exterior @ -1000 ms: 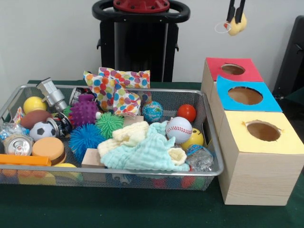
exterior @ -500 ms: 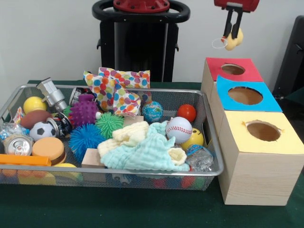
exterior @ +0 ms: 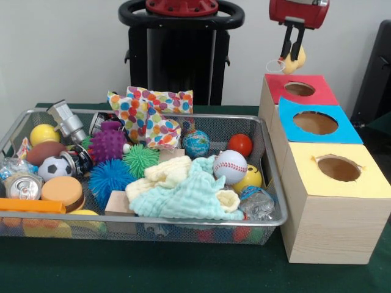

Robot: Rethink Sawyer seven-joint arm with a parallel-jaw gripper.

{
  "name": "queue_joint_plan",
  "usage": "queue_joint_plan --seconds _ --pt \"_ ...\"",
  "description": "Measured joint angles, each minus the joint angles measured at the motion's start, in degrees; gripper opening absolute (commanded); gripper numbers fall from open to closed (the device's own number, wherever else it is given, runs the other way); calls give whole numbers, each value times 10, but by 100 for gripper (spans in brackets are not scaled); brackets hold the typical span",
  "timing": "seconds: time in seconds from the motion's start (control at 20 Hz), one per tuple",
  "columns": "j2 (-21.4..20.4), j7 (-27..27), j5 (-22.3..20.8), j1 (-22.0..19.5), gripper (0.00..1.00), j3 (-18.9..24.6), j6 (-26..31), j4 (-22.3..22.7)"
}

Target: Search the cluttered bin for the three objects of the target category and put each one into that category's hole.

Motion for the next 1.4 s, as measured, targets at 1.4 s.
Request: queue_joint_plan --seconds 1.4 --pt "11 0 25 16 0 -18 -99 11"
